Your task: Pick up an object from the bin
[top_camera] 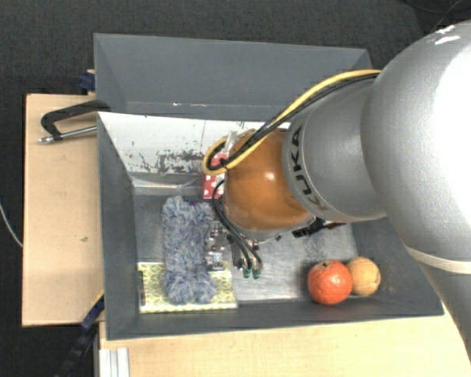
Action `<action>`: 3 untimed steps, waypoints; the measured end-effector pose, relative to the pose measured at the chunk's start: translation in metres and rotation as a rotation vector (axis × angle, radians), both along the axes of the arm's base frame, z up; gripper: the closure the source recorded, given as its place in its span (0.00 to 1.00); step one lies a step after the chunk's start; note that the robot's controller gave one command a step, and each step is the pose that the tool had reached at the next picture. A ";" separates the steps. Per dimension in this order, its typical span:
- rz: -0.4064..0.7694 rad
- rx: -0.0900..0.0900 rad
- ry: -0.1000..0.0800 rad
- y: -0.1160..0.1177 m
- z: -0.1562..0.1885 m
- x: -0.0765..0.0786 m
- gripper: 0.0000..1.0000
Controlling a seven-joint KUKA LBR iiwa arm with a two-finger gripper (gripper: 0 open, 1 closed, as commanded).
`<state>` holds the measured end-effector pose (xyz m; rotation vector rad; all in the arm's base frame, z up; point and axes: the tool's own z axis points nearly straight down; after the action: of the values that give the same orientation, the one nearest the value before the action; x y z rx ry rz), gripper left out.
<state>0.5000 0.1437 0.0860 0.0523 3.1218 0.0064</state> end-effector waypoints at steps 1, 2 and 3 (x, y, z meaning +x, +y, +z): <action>0.013 -0.002 0.015 -0.004 0.070 0.000 1.00; 0.013 -0.002 0.015 -0.002 0.062 0.000 1.00; -0.013 -0.002 0.017 0.002 0.136 -0.001 1.00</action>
Offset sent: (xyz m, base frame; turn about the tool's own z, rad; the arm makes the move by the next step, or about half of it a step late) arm -0.0014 0.0000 0.0203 -0.0131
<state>0.4987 0.1460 0.2217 0.0737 3.1381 0.0023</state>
